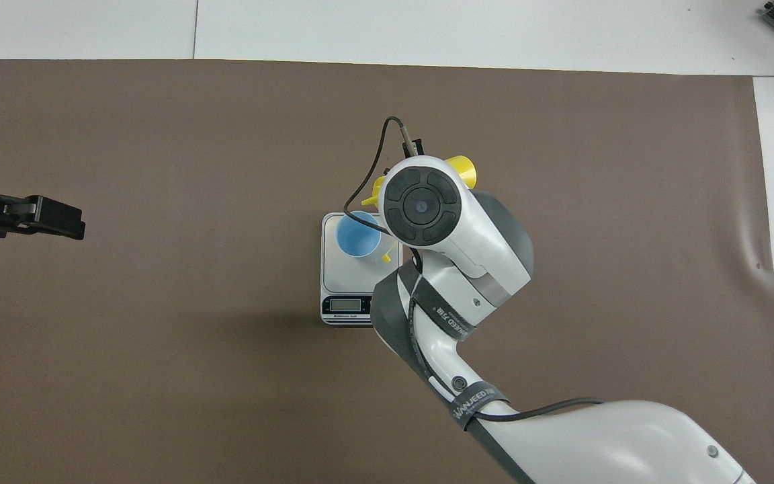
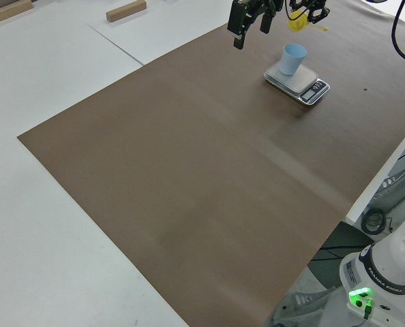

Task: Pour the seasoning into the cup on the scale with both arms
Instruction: 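Tilt the yellow bottle over the blue cup with the right gripper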

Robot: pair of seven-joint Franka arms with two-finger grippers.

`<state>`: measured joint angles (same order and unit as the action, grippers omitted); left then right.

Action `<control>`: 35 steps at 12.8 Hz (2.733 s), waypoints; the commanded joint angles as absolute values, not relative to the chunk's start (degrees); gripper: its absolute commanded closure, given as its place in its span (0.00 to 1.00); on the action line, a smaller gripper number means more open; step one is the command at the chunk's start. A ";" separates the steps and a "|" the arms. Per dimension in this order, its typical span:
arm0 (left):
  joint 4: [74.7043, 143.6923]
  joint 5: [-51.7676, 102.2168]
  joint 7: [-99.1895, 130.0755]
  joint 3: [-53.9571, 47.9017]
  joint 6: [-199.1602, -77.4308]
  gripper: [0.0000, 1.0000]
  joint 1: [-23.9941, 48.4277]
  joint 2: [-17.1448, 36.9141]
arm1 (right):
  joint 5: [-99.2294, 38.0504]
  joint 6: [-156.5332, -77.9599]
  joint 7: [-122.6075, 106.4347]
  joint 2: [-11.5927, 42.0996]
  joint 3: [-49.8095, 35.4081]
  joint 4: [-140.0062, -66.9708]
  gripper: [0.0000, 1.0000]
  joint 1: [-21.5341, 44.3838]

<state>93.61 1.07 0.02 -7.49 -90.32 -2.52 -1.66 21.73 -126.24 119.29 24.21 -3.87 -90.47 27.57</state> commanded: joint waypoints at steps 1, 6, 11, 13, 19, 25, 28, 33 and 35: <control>93.96 0.26 -0.35 -7.65 -90.97 0.00 -2.46 -1.93 | 28.53 -127.00 121.46 24.87 -4.04 -90.61 1.00 28.47; 93.87 0.26 -0.26 -7.73 -90.79 0.00 -2.46 -1.93 | 39.02 -126.13 122.43 25.31 -3.96 -92.90 1.00 29.97; 93.95 0.26 -0.26 -7.73 -90.88 0.00 -2.46 -1.93 | 44.73 -123.31 127.25 24.61 -3.96 -92.72 1.00 32.25; 93.96 0.26 -0.26 -7.73 -91.05 0.00 -2.46 -1.93 | 46.05 -121.65 127.70 24.35 -3.96 -92.72 1.00 33.39; 94.22 0.26 -0.26 -7.73 -91.14 0.00 -2.46 -2.02 | 55.53 -121.02 127.62 23.38 -4.04 -94.04 1.00 33.66; 94.39 0.26 -0.26 -7.73 -91.14 0.00 -2.46 -2.02 | 63.08 -123.30 127.62 23.38 -4.04 -96.05 1.00 34.01; 94.39 0.26 -0.26 -7.73 -91.14 0.00 -2.46 -2.11 | 66.27 -123.66 127.62 23.55 -4.04 -96.59 1.00 34.01; 94.31 0.26 -0.26 -7.73 -91.05 0.00 -2.46 -2.02 | 66.88 -123.75 129.10 23.73 -4.04 -96.24 1.00 34.19; 94.22 0.26 -0.18 -7.82 -91.05 0.00 -2.46 -2.02 | 68.98 -123.75 131.74 23.99 -4.04 -96.33 1.00 34.45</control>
<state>93.72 1.07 0.02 -7.62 -90.34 -2.51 -1.66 65.30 -122.82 128.41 25.23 -3.93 -94.98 34.48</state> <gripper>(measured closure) 0.000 0.533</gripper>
